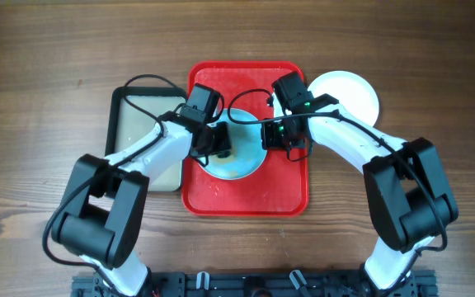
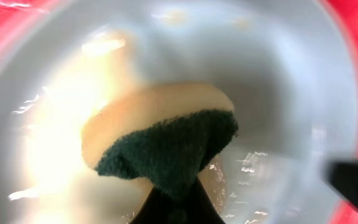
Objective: Clean dirty plates on tray and stack at the side
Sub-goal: 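Scrub the stained plate with the sponge while right gripper holds it, then return the sponge to the water tray with the left gripper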
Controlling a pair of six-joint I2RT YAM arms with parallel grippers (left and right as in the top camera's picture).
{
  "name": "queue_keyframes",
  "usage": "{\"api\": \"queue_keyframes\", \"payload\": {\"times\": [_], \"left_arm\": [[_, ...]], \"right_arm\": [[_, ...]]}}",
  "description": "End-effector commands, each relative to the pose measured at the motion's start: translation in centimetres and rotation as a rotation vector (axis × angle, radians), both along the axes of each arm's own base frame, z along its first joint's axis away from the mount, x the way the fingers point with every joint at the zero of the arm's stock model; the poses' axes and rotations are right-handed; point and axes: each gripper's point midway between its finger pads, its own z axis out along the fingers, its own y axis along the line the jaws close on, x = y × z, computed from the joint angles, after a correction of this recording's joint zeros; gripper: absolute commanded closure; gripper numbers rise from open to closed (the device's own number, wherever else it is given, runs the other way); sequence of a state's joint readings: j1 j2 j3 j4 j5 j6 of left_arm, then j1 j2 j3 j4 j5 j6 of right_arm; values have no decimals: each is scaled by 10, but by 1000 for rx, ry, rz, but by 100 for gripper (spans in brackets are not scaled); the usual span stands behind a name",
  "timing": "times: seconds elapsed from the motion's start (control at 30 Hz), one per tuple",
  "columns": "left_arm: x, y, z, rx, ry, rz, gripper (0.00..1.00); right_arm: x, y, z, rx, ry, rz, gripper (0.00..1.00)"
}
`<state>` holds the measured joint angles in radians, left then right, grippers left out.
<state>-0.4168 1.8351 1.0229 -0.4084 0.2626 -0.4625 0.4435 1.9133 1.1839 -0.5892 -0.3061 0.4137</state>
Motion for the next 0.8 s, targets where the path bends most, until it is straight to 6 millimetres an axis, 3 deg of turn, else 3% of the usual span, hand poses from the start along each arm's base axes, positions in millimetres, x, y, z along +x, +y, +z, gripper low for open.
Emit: {"api": "queue_keyframes", "payload": {"times": [0.0, 0.1, 0.23, 0.3, 0.33, 0.4, 0.43, 0.5, 0.7, 0.77], "left_arm": [[-33, -34, -7, -187, 121, -134, 96], [-24, -37, 18, -209, 43, -154, 96], [-2, -26, 101, -205, -219, -125, 96], [10, 4, 136, -84, -372, -33, 96], [14, 31, 153, 27, -452, 53, 96], [12, 76, 170, 193, -513, 185, 96], [5, 110, 173, 303, -505, 295, 96], [-8, 153, 168, 437, -448, 407, 96], [-36, 228, 137, 554, -253, 570, 96], [-42, 242, 130, 551, -220, 614, 96]], "right_arm": [[-9, 14, -1, 43, 22, 51, 96], [-9, 14, -1, 44, 20, 51, 96], [-8, 13, -2, 36, 16, 47, 95], [-7, 11, -3, 24, 11, 43, 94], [-7, 11, -3, 24, 11, 43, 94], [-6, 11, -2, 24, 9, 43, 91], [-6, 11, -2, 26, 6, 43, 90], [-4, 12, -2, 29, 1, 41, 91], [-3, 12, -2, 30, 6, 15, 91], [-1, 9, -3, 13, -1, 8, 85]]}}
